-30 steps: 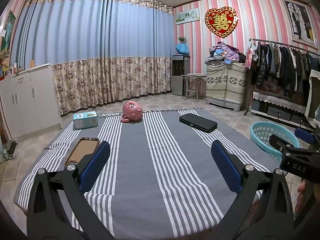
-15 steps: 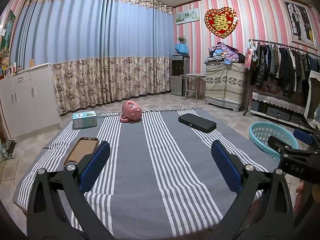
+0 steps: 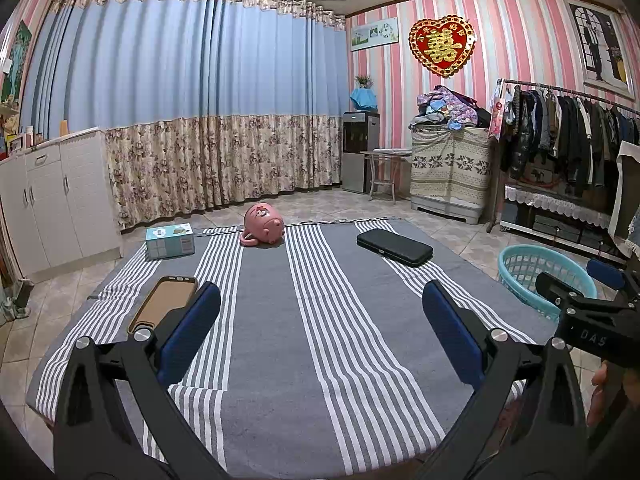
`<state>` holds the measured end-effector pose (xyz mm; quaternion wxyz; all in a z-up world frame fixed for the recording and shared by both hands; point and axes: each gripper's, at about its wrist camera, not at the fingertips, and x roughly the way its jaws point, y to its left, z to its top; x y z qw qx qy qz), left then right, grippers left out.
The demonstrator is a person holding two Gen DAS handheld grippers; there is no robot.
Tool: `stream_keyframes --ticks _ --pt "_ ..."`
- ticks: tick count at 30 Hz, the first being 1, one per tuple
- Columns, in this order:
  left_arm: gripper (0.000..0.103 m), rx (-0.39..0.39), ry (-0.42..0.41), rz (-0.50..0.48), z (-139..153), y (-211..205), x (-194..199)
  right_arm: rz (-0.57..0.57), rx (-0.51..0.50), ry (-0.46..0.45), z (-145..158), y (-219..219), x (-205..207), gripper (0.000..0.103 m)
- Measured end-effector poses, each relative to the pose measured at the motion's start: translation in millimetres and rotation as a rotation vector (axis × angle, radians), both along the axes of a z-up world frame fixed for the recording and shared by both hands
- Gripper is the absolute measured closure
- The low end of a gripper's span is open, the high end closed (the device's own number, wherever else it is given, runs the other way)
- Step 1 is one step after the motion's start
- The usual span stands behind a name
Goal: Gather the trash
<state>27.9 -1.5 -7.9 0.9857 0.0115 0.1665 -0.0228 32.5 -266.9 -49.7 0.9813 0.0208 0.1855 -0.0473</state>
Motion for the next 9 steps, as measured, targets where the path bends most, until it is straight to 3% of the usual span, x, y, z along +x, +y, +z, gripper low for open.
stream_keyframes --ticks 9 --pt "0.005 0.000 0.000 0.001 -0.2 6.5 9.3 0.001 0.001 0.000 -0.3 -1.4 0.2 0.005"
